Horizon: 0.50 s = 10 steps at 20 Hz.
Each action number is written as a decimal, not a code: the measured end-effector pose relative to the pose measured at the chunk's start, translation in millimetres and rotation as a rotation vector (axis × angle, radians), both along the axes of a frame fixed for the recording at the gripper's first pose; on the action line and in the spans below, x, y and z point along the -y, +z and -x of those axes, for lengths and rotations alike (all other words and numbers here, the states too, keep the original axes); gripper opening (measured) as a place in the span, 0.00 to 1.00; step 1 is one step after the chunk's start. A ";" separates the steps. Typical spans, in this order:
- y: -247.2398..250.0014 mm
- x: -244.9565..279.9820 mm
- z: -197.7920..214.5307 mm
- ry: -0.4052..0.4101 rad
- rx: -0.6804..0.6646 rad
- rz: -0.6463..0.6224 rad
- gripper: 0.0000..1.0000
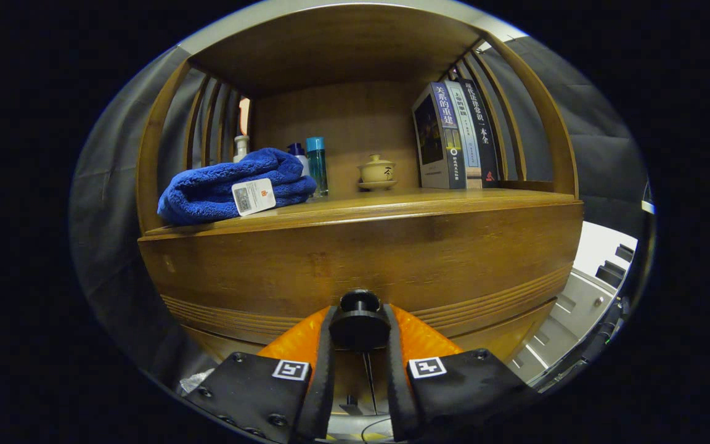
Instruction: Pull open the drawer, take out the items inside it, and place them on the countertop above the cabinet.
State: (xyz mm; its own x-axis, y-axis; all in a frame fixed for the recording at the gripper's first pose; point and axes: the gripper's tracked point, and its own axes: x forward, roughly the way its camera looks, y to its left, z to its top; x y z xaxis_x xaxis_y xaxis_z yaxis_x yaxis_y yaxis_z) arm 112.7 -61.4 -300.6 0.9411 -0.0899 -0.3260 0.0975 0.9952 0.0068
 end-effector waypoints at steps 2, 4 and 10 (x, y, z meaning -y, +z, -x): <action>0.1 0.1 0.6 0.001 0.001 0.000 0.45; -1.1 -0.4 1.4 0.003 -0.011 -0.007 0.45; -7.3 -2.0 35.8 0.014 -0.060 0.023 0.45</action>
State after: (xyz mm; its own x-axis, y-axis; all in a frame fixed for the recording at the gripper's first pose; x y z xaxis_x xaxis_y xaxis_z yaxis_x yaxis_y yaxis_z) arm 77.0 -59.3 -307.8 0.9211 -0.0850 -0.3798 0.0831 0.9963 -0.0213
